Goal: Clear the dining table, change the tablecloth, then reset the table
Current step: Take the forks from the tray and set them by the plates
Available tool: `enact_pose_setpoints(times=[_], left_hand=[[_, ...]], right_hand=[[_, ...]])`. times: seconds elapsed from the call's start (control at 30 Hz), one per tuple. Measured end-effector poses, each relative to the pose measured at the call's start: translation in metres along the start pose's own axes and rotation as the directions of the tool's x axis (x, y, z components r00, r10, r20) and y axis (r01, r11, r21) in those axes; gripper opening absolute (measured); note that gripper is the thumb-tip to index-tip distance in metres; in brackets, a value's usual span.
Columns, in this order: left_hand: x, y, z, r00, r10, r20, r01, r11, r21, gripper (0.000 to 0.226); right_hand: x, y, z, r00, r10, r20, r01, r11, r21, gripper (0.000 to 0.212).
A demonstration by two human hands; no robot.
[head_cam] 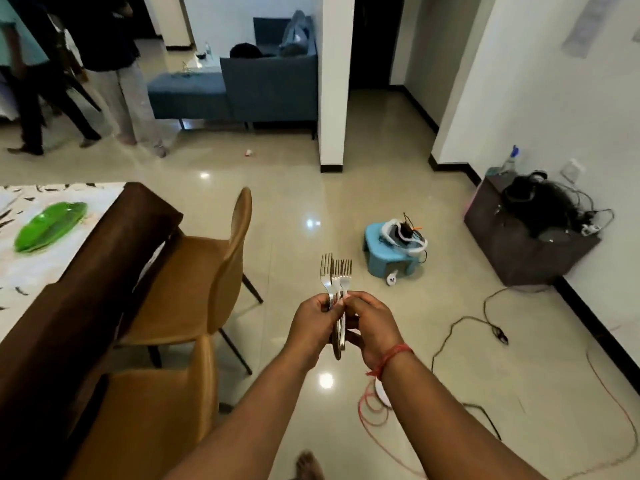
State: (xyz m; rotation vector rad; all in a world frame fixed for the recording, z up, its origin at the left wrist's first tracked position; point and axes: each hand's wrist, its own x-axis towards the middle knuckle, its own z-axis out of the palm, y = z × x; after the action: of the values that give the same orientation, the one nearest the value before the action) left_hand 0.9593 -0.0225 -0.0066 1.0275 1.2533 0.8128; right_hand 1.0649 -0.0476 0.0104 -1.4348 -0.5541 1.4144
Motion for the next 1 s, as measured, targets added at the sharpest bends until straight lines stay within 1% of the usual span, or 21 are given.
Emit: enact_pose_setpoints(times=[0.1, 0.2, 0.43, 0.53, 0.67, 0.77, 0.83, 1.0], left_hand=[[0.071, 0.047, -0.012, 0.998, 0.066, 0.001, -0.066, 0.997, 0.047, 0.013], [0.142, 0.105, -0.031, 0.992, 0.124, -0.01, -0.124, 0.992, 0.037, 0.012], [0.275, 0.226, -0.091, 0.961, 0.191, -0.199, -0.206, 0.977, -0.056, 0.016], [0.34, 0.276, -0.121, 0.918, 0.255, -0.305, -0.279, 0.96, -0.036, 0.016], [0.425, 0.339, -0.162, 0.827, 0.312, -0.468, -0.349, 0.937, 0.006, 0.014], [0.479, 0.379, -0.182, 0.776, 0.304, -0.553, -0.346, 0.938, 0.029, 0.014], [0.514, 0.404, -0.193, 0.748, 0.29, -0.597, -0.362, 0.932, -0.001, 0.015], [0.598, 0.45, -0.229, 0.694, 0.268, -0.668, -0.394, 0.918, -0.04, 0.019]], right_hand=[[0.064, -0.053, 0.025, 1.0, -0.005, 0.017, 0.005, 1.0, 0.006, 0.014], [0.13, -0.114, 0.064, 0.997, -0.031, 0.07, 0.029, 0.999, 0.021, 0.014], [0.269, -0.233, 0.175, 0.967, -0.08, 0.242, 0.085, 0.996, -0.01, 0.013], [0.338, -0.28, 0.229, 0.933, -0.131, 0.335, 0.147, 0.989, -0.023, 0.013], [0.422, -0.341, 0.303, 0.86, -0.154, 0.486, 0.178, 0.984, -0.002, 0.01], [0.475, -0.382, 0.342, 0.822, -0.125, 0.556, 0.169, 0.985, -0.029, 0.011], [0.509, -0.411, 0.367, 0.785, -0.115, 0.609, 0.181, 0.982, -0.047, 0.011], [0.592, -0.456, 0.43, 0.739, -0.08, 0.669, 0.178, 0.981, -0.08, 0.009]])
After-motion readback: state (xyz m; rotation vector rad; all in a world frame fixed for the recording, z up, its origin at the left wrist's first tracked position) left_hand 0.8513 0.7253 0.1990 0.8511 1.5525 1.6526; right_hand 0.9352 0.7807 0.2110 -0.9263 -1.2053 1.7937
